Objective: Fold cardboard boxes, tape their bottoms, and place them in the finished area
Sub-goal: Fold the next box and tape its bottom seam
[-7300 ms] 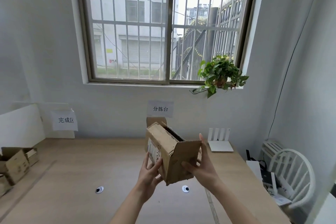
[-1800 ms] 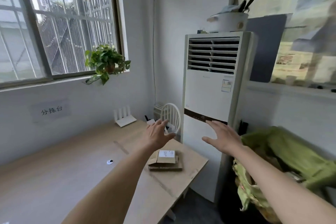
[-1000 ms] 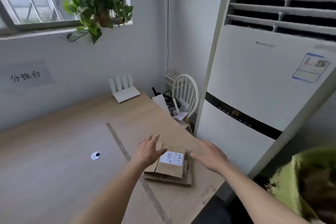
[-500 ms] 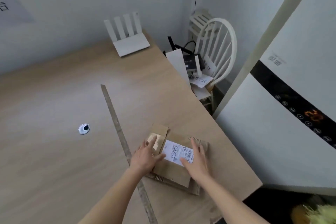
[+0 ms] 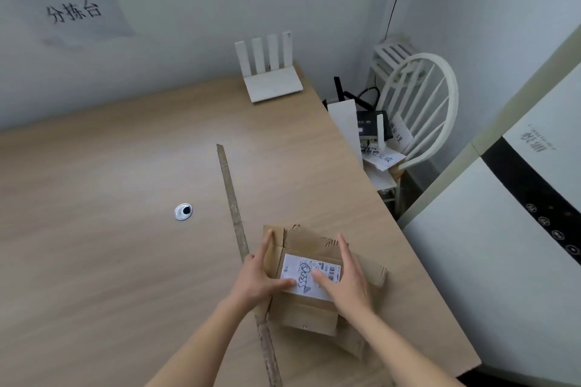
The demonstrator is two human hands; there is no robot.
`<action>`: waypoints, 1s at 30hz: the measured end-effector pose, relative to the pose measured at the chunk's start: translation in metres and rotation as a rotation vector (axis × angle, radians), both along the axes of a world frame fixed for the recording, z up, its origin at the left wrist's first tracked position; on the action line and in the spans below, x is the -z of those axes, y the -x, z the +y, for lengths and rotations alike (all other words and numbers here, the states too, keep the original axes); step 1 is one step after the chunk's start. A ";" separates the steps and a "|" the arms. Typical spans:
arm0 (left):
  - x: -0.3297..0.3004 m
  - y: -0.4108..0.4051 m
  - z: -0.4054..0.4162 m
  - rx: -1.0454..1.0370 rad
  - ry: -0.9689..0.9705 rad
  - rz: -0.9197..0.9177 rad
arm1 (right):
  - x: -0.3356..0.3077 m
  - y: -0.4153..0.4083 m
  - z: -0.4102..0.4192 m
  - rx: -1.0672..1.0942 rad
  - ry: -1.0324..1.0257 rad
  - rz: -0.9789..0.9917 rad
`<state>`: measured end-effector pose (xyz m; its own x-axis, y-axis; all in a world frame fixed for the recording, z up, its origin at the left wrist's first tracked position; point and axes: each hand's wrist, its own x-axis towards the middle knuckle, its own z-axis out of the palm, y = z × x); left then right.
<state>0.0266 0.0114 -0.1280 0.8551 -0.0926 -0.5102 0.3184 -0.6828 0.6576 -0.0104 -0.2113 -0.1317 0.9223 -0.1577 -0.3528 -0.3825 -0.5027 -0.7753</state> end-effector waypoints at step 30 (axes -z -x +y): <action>-0.036 0.293 0.203 -0.185 0.026 -0.338 | -0.048 0.209 0.203 -0.436 0.254 -0.222</action>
<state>-0.2666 0.2148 -0.0923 0.9781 0.0694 -0.1962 0.1968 -0.6158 0.7629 -0.2196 -0.0086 -0.0839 0.9692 0.2005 -0.1430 0.0616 -0.7597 -0.6473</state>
